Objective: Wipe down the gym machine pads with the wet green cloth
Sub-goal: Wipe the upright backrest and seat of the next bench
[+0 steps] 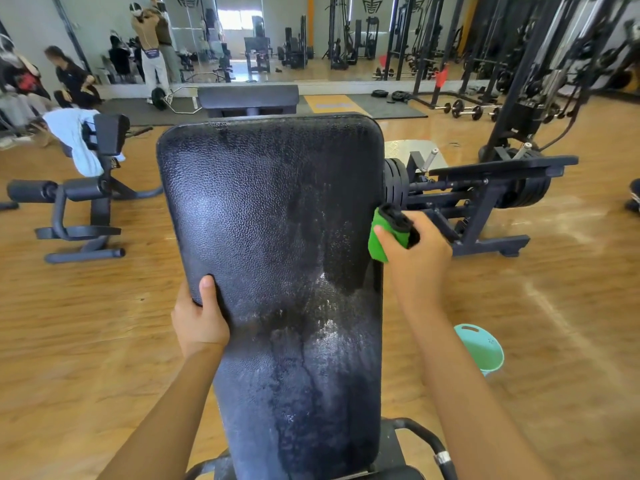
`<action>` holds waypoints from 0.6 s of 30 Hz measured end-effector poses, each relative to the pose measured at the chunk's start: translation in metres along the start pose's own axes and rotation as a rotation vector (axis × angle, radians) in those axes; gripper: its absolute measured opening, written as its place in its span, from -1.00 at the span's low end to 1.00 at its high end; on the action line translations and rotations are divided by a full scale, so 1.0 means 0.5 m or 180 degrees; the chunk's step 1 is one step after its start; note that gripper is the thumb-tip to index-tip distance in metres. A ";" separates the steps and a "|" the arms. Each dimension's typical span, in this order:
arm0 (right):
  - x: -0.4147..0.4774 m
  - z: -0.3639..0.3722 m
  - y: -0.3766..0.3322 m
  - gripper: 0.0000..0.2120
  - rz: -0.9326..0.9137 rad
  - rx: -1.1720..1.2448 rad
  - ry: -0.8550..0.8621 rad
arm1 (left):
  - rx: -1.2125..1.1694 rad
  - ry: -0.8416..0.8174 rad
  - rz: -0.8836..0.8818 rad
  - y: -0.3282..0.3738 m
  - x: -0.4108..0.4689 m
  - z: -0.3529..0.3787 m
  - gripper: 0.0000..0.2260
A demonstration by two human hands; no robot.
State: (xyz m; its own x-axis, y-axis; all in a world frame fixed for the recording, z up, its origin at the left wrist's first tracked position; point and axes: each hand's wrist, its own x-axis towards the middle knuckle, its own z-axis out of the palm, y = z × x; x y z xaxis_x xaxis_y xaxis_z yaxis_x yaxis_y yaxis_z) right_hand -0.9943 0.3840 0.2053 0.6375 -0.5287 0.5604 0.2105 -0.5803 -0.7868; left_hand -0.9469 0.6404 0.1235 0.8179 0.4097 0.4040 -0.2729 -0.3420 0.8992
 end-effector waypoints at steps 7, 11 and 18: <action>-0.085 0.017 0.033 -0.83 -0.0263 -0.0370 0.0066 | -0.0002 0.0007 0.0002 -0.003 0.001 0.001 -0.27; -0.180 0.020 0.072 -0.82 -0.0105 -0.0546 -0.0284 | 0.0042 0.0023 0.0000 -0.007 0.004 0.001 -0.27; -0.109 0.019 0.020 -0.82 -0.0122 -0.0415 -0.0100 | -0.0034 0.0034 -0.0044 -0.004 0.003 0.001 -0.31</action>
State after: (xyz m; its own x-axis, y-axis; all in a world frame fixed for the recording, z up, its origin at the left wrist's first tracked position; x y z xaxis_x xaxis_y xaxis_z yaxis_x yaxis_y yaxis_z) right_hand -1.0201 0.4127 0.1643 0.6543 -0.4859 0.5795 0.1384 -0.6764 -0.7234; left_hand -0.9451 0.6411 0.1223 0.8162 0.4233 0.3931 -0.2669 -0.3271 0.9065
